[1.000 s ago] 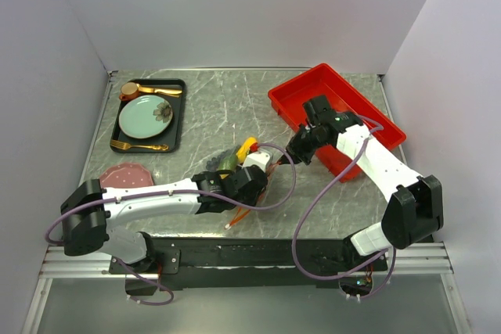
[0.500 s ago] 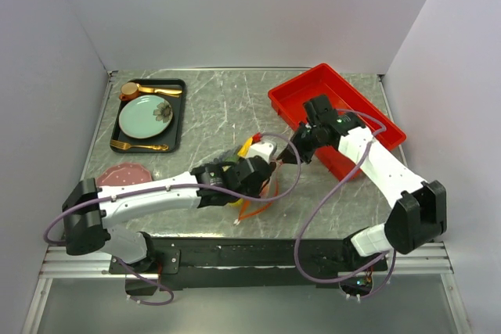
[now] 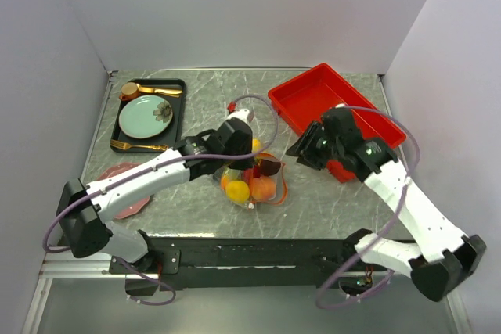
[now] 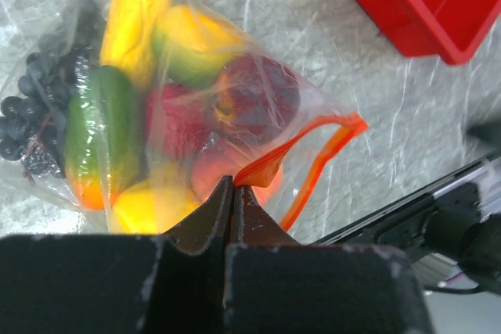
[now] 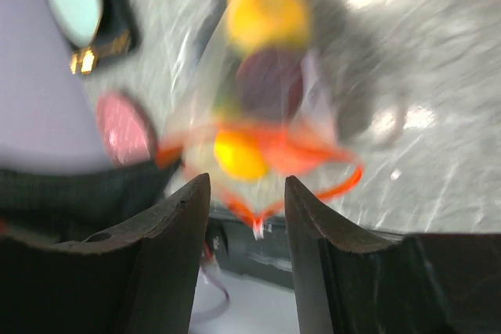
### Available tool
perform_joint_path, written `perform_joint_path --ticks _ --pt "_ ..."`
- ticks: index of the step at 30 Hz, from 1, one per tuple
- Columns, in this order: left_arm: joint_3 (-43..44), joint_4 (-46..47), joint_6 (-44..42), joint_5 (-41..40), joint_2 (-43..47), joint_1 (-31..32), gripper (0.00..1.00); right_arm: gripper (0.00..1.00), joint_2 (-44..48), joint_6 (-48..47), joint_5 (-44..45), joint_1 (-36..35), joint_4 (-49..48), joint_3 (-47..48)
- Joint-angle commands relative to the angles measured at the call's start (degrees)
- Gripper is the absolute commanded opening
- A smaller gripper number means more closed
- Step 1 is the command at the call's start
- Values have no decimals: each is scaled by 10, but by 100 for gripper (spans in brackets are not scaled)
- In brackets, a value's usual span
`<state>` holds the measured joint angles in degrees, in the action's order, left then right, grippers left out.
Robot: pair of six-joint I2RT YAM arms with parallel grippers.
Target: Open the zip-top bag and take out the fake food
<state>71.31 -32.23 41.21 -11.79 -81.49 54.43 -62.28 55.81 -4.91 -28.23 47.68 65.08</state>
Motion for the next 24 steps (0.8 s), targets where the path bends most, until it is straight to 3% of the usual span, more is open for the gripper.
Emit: perform_joint_path --ticks 1,8,24 --pt "19 2 32 49 -2 -30 1 50 14 -18 43 -92 -49 -8" --pt "-1 9 45 76 -9 -78 1 45 -114 -30 40 -197 -83 12" --pt "-118 -25 88 55 122 -96 1 46 -242 -115 89 -200 -148 29"
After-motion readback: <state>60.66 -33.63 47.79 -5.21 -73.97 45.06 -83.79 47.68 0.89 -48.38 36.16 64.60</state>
